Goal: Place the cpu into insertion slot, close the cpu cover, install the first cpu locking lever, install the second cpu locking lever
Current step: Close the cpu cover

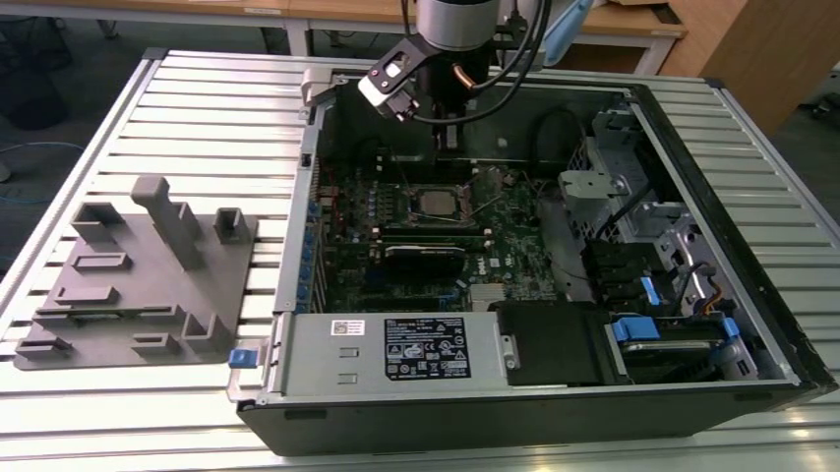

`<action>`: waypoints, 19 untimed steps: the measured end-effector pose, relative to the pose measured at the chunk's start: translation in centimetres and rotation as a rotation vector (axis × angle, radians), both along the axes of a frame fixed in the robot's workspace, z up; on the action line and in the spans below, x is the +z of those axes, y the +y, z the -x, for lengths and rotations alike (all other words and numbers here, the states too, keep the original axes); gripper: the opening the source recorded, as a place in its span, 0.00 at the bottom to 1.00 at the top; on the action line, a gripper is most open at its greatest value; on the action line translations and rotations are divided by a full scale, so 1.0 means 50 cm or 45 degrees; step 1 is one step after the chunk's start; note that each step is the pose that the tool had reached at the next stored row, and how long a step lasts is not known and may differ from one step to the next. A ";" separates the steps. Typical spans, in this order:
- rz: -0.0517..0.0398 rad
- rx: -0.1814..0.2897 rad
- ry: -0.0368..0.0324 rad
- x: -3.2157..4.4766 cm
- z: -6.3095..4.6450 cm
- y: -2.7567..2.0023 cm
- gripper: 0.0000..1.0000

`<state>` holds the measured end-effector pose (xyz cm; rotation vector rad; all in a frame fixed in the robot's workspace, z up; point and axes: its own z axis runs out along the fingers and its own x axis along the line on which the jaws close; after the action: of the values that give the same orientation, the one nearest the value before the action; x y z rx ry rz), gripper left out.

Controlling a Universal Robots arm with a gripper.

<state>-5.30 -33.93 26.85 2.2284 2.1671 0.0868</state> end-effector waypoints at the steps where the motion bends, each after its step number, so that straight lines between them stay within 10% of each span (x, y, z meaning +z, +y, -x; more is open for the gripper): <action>1: 0.000 0.000 0.0000 0.000 0.000 0.0000 0.11; 19: 0.000 0.000 0.0000 0.013 0.000 0.0000 0.11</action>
<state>-5.30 -33.93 27.53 2.2284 2.1671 0.0869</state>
